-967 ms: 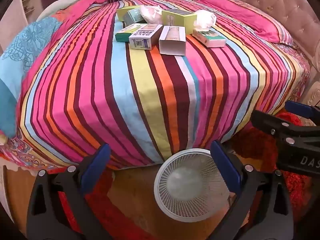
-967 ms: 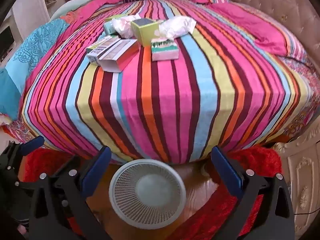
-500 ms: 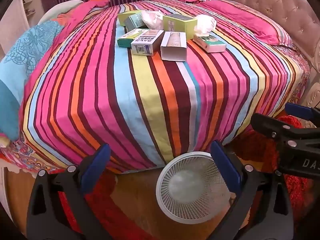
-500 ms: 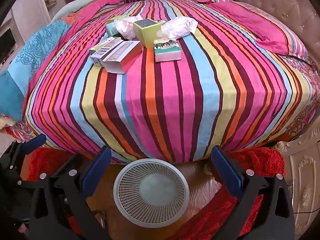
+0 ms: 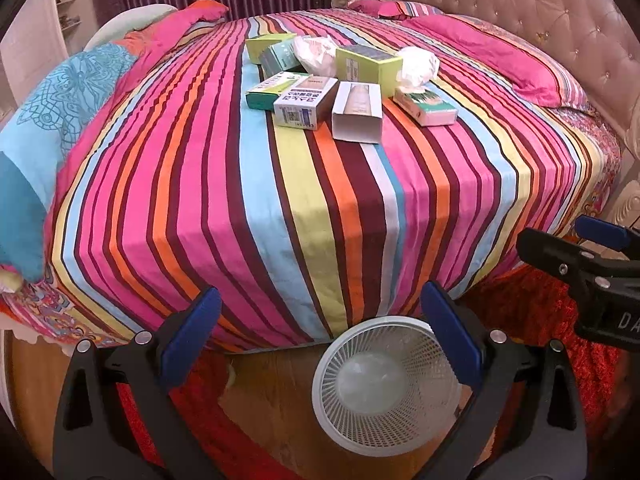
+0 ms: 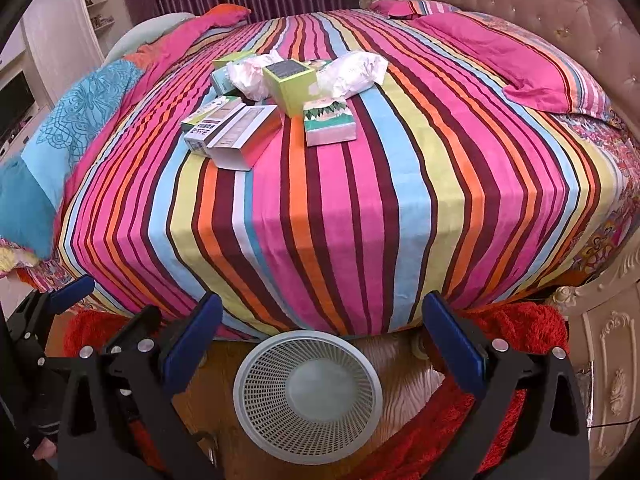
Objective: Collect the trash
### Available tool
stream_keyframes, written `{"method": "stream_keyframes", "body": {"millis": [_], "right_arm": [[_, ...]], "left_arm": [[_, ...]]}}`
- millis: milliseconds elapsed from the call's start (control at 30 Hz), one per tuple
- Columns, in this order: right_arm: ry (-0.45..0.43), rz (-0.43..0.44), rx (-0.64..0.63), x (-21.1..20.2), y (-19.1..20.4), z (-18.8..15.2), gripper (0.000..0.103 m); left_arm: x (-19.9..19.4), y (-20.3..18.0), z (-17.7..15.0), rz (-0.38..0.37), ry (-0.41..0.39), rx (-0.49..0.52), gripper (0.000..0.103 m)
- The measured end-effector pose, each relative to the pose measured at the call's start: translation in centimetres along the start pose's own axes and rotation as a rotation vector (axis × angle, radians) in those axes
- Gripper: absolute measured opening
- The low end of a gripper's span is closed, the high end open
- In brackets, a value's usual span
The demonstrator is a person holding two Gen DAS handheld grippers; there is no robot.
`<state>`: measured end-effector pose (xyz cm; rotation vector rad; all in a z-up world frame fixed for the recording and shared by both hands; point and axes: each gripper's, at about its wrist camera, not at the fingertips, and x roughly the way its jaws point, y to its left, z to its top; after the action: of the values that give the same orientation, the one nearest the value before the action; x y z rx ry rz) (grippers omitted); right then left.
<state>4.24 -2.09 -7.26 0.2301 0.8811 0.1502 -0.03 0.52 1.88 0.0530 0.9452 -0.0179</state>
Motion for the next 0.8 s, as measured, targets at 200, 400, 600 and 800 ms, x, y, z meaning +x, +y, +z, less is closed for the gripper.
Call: {"method": "stream_keyframes", "body": {"millis": [200,400,600,800], "right_arm": [[-0.049,0.026,-0.021,-1.0,0.5,0.3,0.096],[-0.065,0.028,-0.035,-1.2,0.8,0.3,0.096],[-0.062,0.023,-0.038,-1.1,0.7,0.2,0.096],[-0.066,0.017,-0.043,-1.3,0.8,0.3,0.096]], "left_arm": [[-0.6,0.1,0.4,-0.003,-0.026,-0.006,0.097],[-0.8,0.1,0.6,-0.006,-0.031,-0.009,0.097],[-0.8,0.1,0.6,-0.004,-0.035,-0.008,0.097],[-0.9,0.3,0.6,-0.006,-0.035,-0.014,0.097]]}}
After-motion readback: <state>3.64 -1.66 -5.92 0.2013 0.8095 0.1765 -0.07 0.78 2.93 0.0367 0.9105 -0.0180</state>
